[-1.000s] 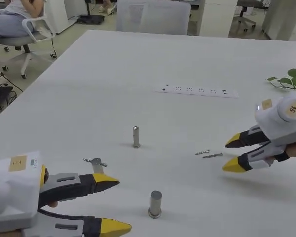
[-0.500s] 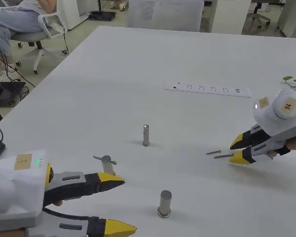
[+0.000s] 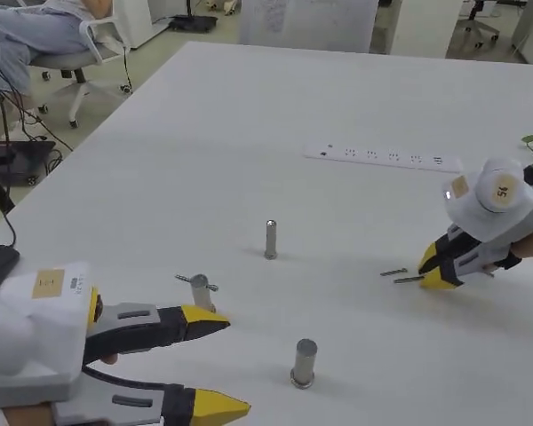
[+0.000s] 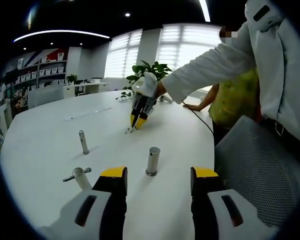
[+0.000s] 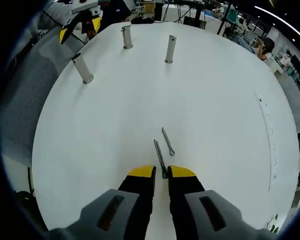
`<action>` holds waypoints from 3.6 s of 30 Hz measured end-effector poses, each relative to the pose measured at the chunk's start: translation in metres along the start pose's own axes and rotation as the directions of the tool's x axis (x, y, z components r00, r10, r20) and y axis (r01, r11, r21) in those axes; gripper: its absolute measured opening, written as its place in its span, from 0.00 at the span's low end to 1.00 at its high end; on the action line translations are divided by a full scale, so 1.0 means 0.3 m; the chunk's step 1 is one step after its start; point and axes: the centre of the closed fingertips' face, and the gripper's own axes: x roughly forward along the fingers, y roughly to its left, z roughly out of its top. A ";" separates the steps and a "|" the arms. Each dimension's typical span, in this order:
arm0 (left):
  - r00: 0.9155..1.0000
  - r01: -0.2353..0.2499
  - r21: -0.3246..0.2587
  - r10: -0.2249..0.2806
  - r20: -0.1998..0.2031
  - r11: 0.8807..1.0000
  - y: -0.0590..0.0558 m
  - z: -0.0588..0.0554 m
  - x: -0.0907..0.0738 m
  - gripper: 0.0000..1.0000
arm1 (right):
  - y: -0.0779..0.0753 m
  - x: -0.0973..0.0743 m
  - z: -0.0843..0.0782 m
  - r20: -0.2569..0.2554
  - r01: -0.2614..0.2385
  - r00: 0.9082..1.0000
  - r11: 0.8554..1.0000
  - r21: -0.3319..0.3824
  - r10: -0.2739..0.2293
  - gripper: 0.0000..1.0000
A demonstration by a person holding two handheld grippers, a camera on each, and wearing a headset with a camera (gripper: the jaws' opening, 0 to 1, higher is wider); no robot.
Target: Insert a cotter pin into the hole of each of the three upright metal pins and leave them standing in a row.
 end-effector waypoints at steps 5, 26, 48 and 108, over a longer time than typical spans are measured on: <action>1.000 -0.001 -0.001 0.001 0.002 1.000 -0.001 0.002 0.000 0.50 | 0.007 0.005 0.004 -0.048 -0.034 0.998 0.995 -0.089 0.029 0.11; 1.000 -0.008 0.002 0.008 0.005 1.000 0.004 0.011 0.000 0.48 | 0.002 0.002 0.007 -0.075 -0.023 0.997 0.996 -0.082 0.017 0.03; 1.000 -0.005 0.044 0.004 0.029 0.999 -0.014 0.078 0.019 0.47 | 0.135 -0.110 0.101 -0.032 0.002 0.999 0.997 -0.071 -0.004 0.02; 0.991 0.128 0.272 -0.134 0.004 0.954 -0.193 0.195 0.221 0.21 | 0.575 -0.252 0.445 -0.030 -0.137 0.990 0.983 -0.123 0.134 0.02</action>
